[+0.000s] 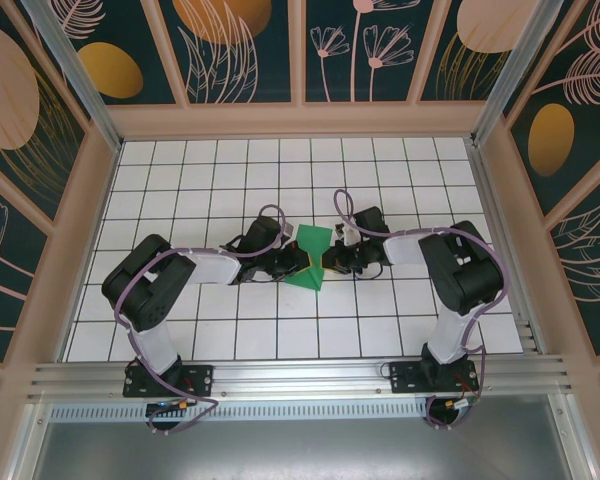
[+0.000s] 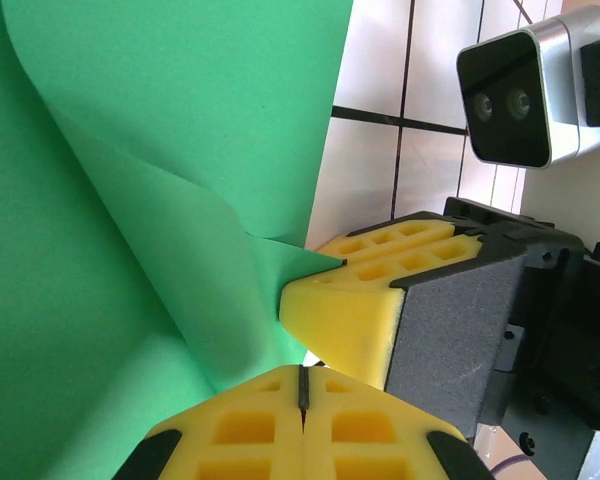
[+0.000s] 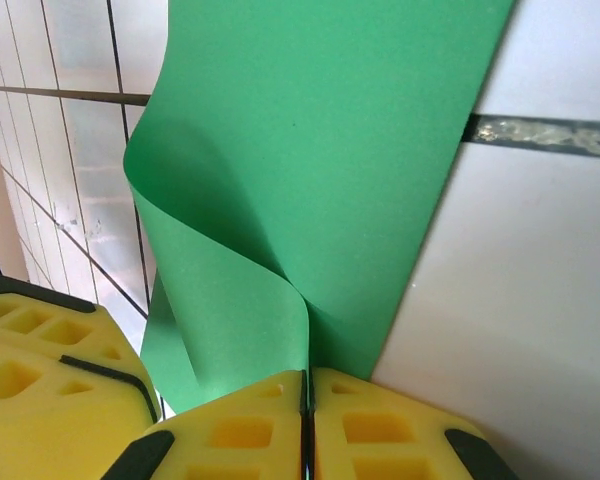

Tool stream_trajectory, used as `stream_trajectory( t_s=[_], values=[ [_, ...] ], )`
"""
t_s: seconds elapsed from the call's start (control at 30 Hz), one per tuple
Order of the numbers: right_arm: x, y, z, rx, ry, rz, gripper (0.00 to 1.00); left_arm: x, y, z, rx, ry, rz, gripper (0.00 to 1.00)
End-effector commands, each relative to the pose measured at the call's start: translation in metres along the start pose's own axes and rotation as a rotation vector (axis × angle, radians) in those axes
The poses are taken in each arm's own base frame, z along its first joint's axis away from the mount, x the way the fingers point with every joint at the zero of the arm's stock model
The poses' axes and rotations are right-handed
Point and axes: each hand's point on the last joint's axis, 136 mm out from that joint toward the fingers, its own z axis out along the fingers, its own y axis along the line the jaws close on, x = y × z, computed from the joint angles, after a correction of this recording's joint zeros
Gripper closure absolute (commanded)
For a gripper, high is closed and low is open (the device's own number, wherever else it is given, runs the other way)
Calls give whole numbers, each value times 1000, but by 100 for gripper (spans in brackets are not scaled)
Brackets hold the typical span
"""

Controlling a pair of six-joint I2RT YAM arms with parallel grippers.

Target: Fold a paper plane with a square sheet of paper (pick it up from the middle)

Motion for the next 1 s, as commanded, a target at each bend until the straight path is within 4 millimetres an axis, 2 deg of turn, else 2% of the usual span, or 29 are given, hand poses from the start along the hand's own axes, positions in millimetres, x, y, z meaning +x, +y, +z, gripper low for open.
stream_trajectory(
  t_s=[0.0, 0.43, 0.67, 0.73, 0.97],
  values=[
    [-5, -6, 1, 32, -7, -21, 88, 0, -10, 5, 38, 11, 35, 95],
    [-6, -2, 3, 22, 5, -39, 88, 1, -6, 10, 31, 23, 24, 95],
    [-2, 1, 5, 21, 18, -52, 88, 0, -27, -5, 97, -6, 62, 94],
    [-1, 1, 6, 27, 19, -54, 88, -1, -28, -7, 95, -14, 67, 94],
    [-2, 4, 7, 29, 11, -63, 89, 2, -8, 6, 50, 12, 30, 95]
  ],
)
